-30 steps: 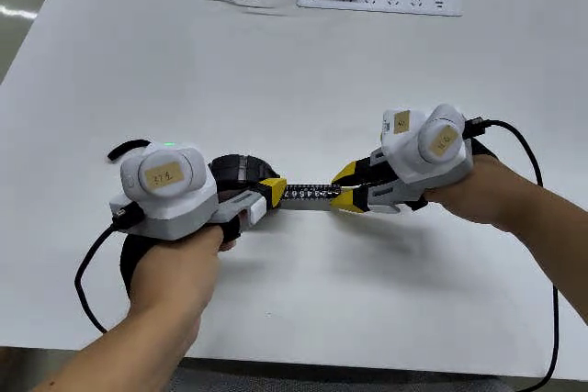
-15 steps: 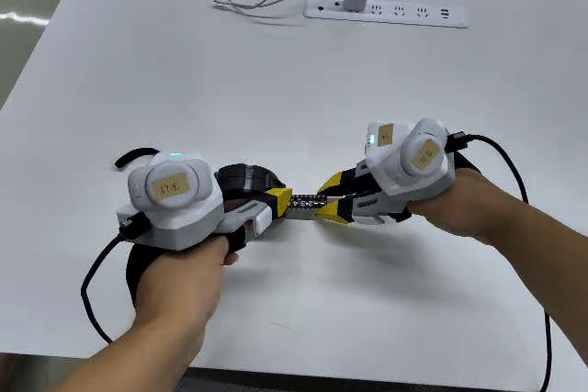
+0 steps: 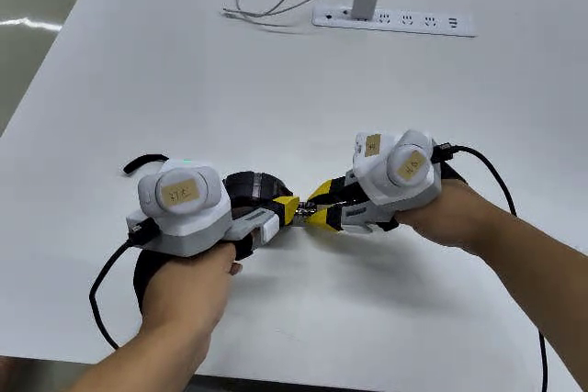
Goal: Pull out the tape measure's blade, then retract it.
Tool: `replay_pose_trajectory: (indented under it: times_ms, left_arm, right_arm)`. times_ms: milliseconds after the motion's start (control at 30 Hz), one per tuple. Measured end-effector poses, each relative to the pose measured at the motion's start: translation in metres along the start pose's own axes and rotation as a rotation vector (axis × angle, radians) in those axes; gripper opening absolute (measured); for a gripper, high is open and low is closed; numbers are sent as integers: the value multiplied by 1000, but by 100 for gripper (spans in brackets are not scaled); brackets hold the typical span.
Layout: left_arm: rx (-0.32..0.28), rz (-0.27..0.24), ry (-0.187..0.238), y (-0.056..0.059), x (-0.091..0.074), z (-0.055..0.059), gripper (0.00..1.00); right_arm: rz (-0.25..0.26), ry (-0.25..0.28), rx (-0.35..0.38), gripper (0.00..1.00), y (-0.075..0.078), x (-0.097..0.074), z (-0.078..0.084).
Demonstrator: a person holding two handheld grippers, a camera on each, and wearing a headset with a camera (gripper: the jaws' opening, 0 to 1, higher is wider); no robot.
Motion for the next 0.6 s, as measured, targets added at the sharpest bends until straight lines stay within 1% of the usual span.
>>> replay_pose_trajectory:
  times_ms: [200, 300, 333, 367, 400, 600]
  left_arm:
    - [5, -1, -1, 0, 0, 0, 58]
    - [6, -1, -1, 0, 1, 0, 58]
    - [10, 1, -2, 1, 1, 1, 58]
    - [19, -1, -2, 1, 1, 1, 58]
    - [11, -2, 0, 1, 1, 1, 58]
    - [6, -1, 0, 1, 1, 1, 58]
  right_arm:
    - [-5, 11, 2, 10, -2, 7, -4]
    - [-9, 13, -2, 10, -3, 10, -7]
    - [-13, 6, -11, 10, -3, 11, -7]
    - [-13, 3, -7, 10, -3, 11, -6]
    - [-15, 7, -2, 10, -3, 10, -7]
    - [-11, 10, -1, 11, -2, 10, -6]
Point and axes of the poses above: the centre of the closed fingertips' face, and the gripper's own axes: x roughly forward along the fingers, y roughly to its right, z roughly out of its underside, the point moved 1 cm from there along -x, roughly backward along the fingers, and after that the axes turned 9 degrees about x, right-handed, at the moved point
